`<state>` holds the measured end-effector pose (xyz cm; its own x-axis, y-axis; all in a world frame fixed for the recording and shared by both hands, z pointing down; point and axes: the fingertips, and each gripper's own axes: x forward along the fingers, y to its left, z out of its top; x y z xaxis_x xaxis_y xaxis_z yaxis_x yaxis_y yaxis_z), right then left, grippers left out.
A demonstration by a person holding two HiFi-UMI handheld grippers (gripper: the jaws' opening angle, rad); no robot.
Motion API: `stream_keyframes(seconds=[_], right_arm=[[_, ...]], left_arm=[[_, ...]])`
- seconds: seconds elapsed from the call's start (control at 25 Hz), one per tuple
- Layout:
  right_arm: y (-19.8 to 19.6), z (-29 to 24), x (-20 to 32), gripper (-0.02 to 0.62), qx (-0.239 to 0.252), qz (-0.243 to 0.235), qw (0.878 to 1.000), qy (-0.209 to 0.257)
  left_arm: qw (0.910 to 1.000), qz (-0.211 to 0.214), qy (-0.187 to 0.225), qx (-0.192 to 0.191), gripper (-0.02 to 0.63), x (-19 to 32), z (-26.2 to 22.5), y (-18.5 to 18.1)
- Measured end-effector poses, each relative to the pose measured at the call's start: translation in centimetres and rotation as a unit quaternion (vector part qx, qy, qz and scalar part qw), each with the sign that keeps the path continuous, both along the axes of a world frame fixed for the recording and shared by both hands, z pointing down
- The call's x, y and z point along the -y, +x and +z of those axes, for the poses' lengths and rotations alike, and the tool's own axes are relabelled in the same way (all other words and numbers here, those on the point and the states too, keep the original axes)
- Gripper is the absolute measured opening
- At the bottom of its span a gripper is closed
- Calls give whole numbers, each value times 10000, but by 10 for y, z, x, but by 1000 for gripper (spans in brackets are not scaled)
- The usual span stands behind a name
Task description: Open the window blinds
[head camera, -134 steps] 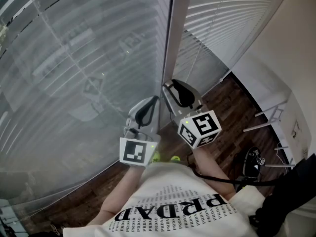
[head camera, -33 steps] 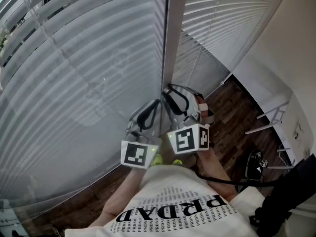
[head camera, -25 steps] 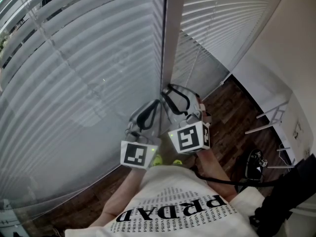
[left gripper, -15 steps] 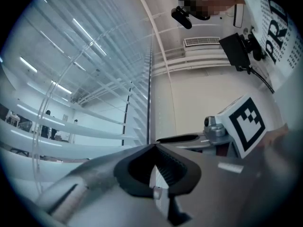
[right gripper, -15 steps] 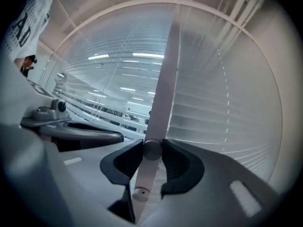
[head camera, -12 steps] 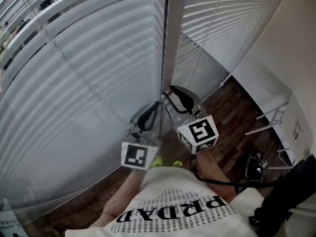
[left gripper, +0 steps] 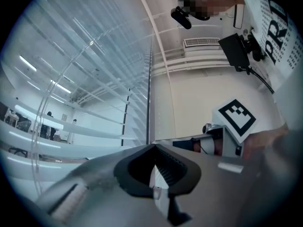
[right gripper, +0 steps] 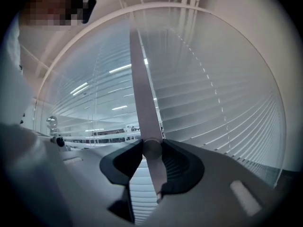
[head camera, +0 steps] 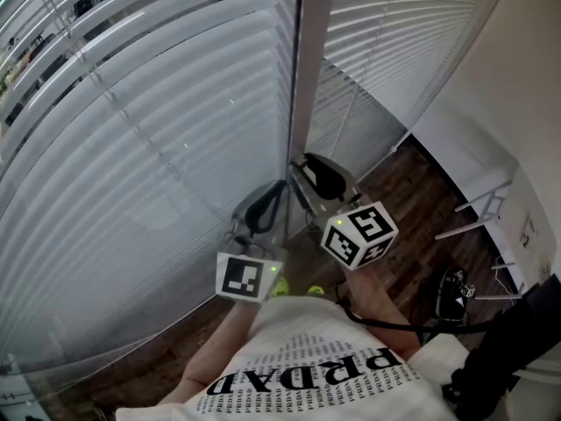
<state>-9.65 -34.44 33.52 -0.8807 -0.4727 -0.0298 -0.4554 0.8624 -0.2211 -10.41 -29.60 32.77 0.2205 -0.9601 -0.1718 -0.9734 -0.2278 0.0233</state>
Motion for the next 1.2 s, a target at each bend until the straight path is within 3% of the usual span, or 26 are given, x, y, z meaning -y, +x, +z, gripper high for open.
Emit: stream_keyframes(seconds=[0.16, 0.48, 0.6, 0.68, 0.76, 0.84, 1.0, 1.04, 1.2], right_arm=[[0, 2, 0, 130, 228, -8, 9995, -218], [-1, 0, 2, 134, 251, -21, 9995, -174], [-3, 2, 0, 133, -240, -66, 9994, 250], [-4, 2, -3, 133, -982, -64, 9905, 962], [-5, 4, -7, 135, -1812, -22, 9663, 1827], [-5, 8, -11, 135, -2499, 93, 9321, 2621], [-8, 22, -15, 135, -3773, 308, 8295, 4106], [-10, 25, -14, 137, -3918, 331, 8130, 4295], [-12, 26, -14, 124, -4077, 443, 7902, 4555]], left_arm=[[10000, -1, -2, -6, -8, -1, 2, 0], [10000, 1, -2, 10, -8, 0, -1, -2], [10000, 1, 19, 16, -8, 1, -2, -3], [10000, -4, 30, 10, -8, 1, -3, -3], [10000, -19, 45, 16, -8, 1, -4, -3], [10000, -37, 55, 57, -8, 0, -1, -3], [10000, -29, 56, 37, -8, -1, 7, -2], [10000, -23, 46, 29, -8, 0, 9, -2], [10000, 4, 55, 46, -8, -1, 11, 0]])
